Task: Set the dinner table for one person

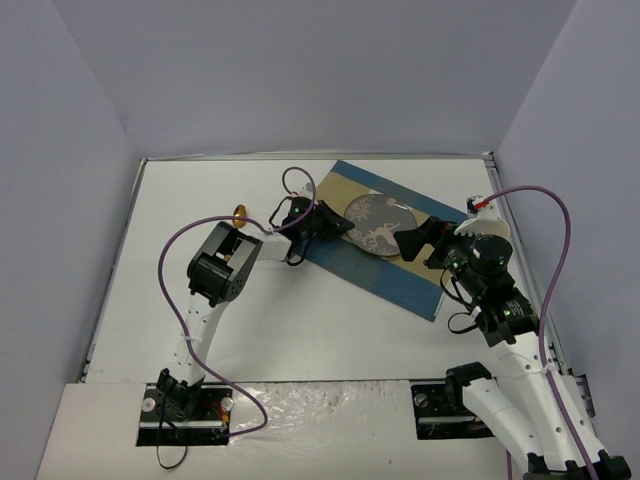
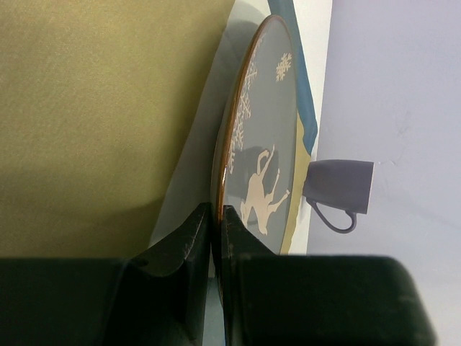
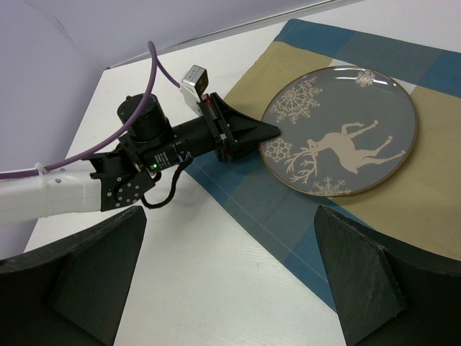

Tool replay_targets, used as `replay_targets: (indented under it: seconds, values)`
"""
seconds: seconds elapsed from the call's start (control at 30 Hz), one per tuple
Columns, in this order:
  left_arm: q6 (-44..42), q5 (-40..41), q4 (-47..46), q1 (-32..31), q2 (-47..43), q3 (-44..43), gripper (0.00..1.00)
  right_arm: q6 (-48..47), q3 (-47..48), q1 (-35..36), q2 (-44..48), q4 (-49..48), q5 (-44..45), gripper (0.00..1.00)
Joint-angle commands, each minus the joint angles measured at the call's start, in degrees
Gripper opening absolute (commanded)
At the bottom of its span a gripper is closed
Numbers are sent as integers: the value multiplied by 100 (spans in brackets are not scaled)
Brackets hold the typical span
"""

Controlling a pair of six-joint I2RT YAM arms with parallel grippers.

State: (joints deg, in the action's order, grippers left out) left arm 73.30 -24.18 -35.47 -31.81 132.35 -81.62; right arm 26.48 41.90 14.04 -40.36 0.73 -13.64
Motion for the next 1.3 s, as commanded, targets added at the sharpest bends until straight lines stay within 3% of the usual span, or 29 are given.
replay_targets:
  seconds: [0.0, 0.33, 0.53, 0.63, 0.83, 1.0, 1.27]
  values:
    - [211, -208, -881, -36, -423, -148, 15, -54, 9, 37, 14, -319, 135, 100]
    - [171, -177, -775, -27, -530, 2, 48, 16, -43, 37, 128, -319, 188, 100]
    - [99, -122, -460, -27, -718, 77, 76, 50, -85, 37, 224, -281, 310, 100]
    - [22, -59, -152, -28, -844, 85, 96, 75, -55, 37, 257, -204, 478, 100]
    - [-628, 254, 1293, -27, -1528, 63, 97, 82, 120, 37, 308, 242, 1460, 100]
    - [-1821, 860, 3619, -30, -2301, -203, 97, -328, 407, 28, 144, 759, 2562, 100]
    - [-3761, 1682, 6150, 70, -3592, -419, 97, -644, 1278, -151, -1184, 1816, 3778, 100]
